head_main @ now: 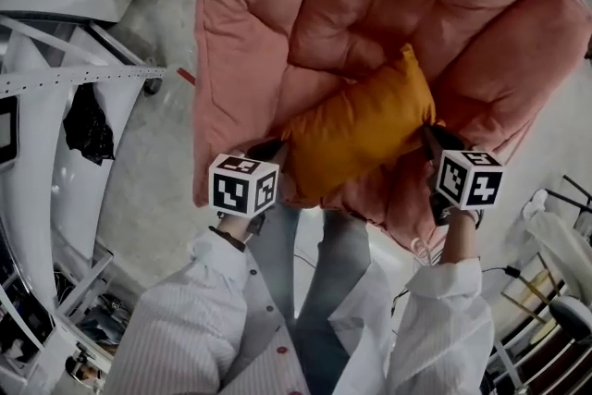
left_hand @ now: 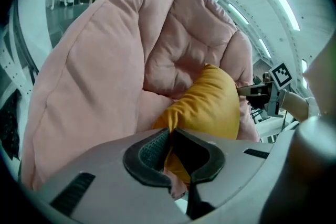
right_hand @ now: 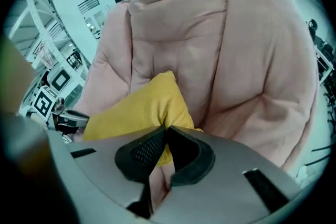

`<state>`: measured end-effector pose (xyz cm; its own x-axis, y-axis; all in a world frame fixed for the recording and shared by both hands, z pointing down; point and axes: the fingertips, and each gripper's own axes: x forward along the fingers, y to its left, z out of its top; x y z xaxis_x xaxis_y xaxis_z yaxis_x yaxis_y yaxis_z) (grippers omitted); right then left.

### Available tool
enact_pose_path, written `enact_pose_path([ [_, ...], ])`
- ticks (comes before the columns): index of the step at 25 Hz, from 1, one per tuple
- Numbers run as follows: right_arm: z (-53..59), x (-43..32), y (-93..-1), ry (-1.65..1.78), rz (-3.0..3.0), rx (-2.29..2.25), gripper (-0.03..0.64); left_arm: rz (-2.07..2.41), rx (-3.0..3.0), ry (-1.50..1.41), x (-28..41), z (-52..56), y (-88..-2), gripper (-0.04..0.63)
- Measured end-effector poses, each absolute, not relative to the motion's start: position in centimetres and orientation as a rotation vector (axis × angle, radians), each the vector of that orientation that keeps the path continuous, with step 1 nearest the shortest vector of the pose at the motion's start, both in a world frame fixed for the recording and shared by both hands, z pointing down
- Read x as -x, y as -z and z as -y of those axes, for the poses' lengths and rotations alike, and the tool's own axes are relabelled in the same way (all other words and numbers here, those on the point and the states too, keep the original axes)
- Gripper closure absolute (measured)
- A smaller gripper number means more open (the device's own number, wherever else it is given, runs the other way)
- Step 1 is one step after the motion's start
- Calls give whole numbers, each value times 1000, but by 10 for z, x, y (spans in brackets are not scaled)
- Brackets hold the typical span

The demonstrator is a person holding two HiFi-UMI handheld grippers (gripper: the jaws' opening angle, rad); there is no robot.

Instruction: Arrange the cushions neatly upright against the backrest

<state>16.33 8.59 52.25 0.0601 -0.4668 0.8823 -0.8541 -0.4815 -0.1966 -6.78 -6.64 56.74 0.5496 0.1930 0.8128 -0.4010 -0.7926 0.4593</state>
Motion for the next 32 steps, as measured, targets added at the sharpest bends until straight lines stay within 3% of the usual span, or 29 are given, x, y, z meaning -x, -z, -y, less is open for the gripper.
enact_pose_path([
  [22,-107,-170,-504,-1531,1033,-2649,588,26,-2592,-1178,-69,158,-484,560],
  [32,-94,-172,-542,-1628,940,-2631,588,-43,-2654,-1227,-111,180,-500,561],
])
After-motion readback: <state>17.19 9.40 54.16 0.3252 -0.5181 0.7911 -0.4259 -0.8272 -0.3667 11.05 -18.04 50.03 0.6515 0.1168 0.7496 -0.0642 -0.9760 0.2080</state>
